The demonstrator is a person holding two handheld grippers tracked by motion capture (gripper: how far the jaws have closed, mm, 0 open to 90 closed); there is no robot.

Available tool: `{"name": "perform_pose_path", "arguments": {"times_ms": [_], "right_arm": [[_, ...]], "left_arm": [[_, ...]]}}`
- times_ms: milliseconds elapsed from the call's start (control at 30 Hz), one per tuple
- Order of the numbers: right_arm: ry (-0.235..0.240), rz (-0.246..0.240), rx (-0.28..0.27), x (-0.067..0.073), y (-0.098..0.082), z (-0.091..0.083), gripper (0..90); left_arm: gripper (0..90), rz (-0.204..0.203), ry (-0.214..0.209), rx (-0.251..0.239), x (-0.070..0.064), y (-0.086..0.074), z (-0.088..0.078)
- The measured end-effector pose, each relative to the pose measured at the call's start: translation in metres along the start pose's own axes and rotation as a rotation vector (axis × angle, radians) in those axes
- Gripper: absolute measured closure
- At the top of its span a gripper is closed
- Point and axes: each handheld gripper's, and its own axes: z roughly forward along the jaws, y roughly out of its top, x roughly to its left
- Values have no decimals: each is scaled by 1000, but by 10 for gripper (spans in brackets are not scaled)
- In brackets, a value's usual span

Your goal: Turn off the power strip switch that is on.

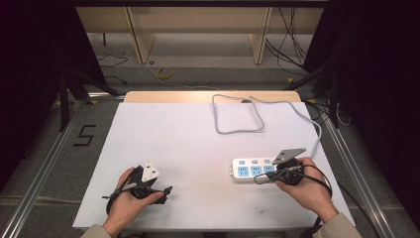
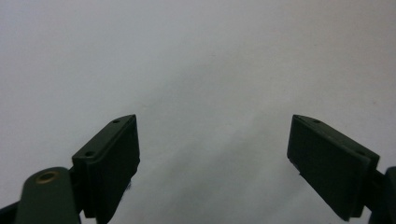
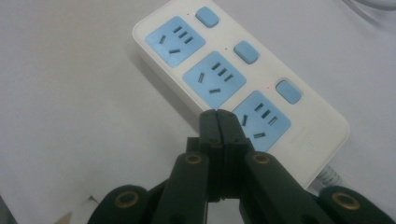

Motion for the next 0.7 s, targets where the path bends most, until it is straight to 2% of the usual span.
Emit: {"name": "perform_pose_path", "arguments": {"times_ms": [500, 700], "right_arm": [[-3, 7, 31, -4, 7, 2, 900], [-5, 15, 28, -6, 9, 3, 900]], "left_arm": [[166, 5, -2, 6, 0, 0, 0], [166, 3, 1, 0, 0, 0, 0]]}}
